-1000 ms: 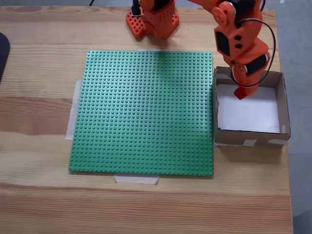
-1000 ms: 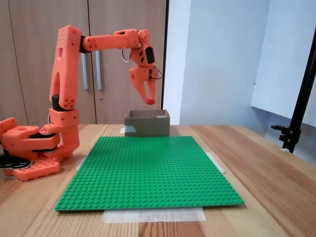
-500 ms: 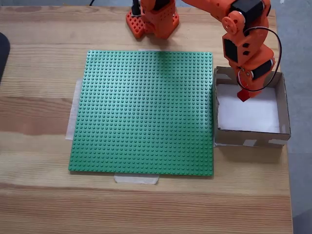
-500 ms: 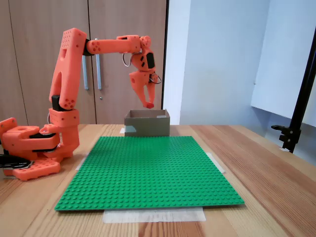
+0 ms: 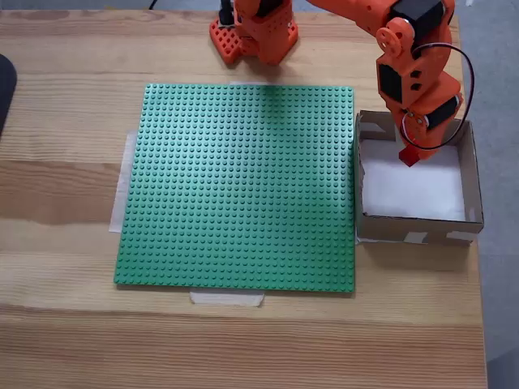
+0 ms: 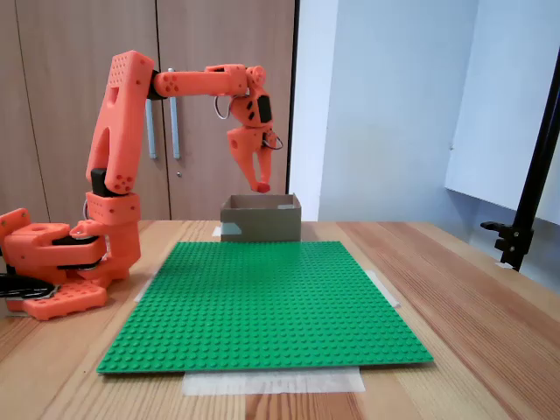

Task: Pick the red lego block and put it in the box.

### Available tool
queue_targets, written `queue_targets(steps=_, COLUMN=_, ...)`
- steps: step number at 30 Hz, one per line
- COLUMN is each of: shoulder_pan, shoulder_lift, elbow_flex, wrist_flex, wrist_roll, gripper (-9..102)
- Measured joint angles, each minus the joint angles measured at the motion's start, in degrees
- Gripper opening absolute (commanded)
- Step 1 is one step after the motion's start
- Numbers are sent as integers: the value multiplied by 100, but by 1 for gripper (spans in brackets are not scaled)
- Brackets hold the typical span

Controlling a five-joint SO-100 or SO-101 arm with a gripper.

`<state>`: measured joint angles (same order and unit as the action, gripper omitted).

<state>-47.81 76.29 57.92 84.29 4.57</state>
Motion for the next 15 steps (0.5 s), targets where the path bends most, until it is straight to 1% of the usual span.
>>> queue_targets(steps=4, shoulder_pan=-35, shoulder_lift=0, elbow_flex=0, wrist_flex=0, wrist_roll=0, gripper=7)
queue_targets(steps=6, shoulder_pan=-53, shoulder_lift=0, elbow_flex=9, wrist_flex=0, wrist_roll=0, gripper=14)
queue_targets(steps=7, shoulder_pan=-62, shoulder_lift=0, elbow_flex=9, wrist_flex=0, wrist_roll=0, gripper=16)
queue_targets(steps=13, shoulder_pan=-62, shoulder_lift=44, elbow_flex=185, wrist_flex=-26, wrist_roll=53, gripper=22)
queue_targets(steps=15, shoulder_pan=-62, shoulder_lift=79, elbow_flex=299, wrist_flex=-44, wrist_roll=53, gripper=22)
